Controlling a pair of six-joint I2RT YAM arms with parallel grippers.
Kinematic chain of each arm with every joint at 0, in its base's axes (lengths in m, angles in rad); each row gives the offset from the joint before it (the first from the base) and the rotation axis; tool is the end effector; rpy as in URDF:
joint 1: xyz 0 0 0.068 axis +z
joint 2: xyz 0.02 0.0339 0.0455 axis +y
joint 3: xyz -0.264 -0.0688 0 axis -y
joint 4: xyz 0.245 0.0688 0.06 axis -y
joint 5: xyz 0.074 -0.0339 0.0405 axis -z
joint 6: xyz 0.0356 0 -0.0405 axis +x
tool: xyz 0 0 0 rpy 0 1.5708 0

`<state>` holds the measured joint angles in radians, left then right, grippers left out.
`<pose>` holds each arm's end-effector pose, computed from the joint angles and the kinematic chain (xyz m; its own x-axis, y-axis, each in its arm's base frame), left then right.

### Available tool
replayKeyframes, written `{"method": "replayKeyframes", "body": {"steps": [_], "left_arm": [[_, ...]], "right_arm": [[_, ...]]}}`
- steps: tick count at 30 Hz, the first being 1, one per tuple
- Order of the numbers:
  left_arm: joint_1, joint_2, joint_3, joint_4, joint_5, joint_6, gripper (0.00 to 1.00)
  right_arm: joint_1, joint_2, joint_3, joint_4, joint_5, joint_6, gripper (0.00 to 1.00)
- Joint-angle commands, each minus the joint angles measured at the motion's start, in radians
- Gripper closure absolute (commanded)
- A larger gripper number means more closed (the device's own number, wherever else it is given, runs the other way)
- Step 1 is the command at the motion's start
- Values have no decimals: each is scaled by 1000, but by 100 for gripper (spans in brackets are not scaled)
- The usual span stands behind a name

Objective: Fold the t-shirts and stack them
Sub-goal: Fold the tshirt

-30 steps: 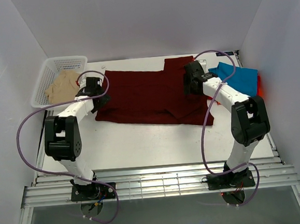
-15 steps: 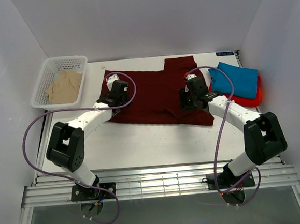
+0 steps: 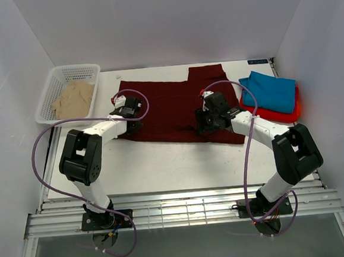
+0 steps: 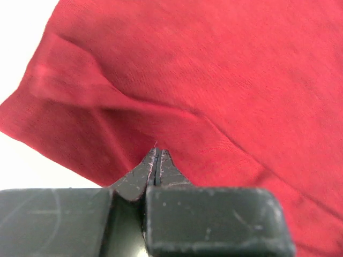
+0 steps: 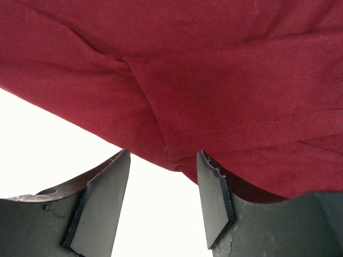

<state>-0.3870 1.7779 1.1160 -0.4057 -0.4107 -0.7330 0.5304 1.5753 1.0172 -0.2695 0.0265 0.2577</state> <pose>0.3349 -0.1211 0.1752 -0.7151 -0.3710 -0.5924 -0.4182 0.9062 -0.0627 0.2894 0.1686 0.2180 -0.7391 -0.1381 -0.6593 -0.3122 0.9375 0.1536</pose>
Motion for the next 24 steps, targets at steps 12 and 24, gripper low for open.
{"method": "replayKeyframes", "body": {"steps": [12, 24], "left_arm": [[161, 84, 57, 99, 36, 55, 94], [165, -53, 61, 209, -132, 53, 97]], "right_arm": [[17, -24, 27, 27, -14, 2, 43], [40, 12, 6, 39, 3, 9, 42]]}}
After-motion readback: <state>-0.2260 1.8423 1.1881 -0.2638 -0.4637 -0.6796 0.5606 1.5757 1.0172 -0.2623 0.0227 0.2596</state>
